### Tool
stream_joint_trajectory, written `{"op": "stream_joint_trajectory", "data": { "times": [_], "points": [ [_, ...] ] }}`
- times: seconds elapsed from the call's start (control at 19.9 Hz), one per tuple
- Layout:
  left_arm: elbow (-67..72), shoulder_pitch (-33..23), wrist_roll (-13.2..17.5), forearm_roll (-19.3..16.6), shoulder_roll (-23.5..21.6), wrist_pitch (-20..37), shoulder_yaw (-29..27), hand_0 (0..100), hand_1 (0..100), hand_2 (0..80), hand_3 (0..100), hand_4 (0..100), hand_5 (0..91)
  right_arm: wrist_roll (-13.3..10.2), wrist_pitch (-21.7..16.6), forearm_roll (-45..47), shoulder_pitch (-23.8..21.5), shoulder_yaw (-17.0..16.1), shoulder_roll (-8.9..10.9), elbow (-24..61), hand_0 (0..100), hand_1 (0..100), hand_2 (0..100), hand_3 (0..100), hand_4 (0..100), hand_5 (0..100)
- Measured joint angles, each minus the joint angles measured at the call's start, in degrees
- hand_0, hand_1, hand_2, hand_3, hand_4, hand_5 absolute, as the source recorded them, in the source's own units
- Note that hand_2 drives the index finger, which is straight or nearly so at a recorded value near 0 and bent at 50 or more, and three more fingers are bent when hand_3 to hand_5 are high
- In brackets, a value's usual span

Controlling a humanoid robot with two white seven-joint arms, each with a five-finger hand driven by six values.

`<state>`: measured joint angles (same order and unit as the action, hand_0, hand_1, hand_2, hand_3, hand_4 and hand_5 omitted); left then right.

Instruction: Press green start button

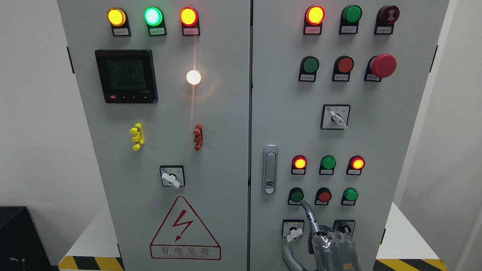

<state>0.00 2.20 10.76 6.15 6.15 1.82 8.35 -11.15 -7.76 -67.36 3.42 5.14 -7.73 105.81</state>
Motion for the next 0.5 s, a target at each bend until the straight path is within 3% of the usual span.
{"op": "stream_joint_trajectory", "data": {
  "times": [0.15,0.35,0.5],
  "points": [
    [0.00,0.00,0.00,0.00,0.00,0.00,0.00,12,56,0.0,0,0,0.0,0.30,0.97,5.02,-1.40,0.11,0.00,2.12,46,37,0,85,81,97],
    [0.00,0.00,0.00,0.00,0.00,0.00,0.00,12,56,0.0,0,0,0.0,3.12,3.06,12.78,-4.19,0.20,0.01,5.33,44,37,0,80,77,90],
    [0.00,0.00,0.00,0.00,0.00,0.00,0.00,12,56,0.0,0,0,0.0,4.02,3.82,18.35,-6.14,0.22,0.04,7.40,41,37,0,68,70,79]
  ]
}}
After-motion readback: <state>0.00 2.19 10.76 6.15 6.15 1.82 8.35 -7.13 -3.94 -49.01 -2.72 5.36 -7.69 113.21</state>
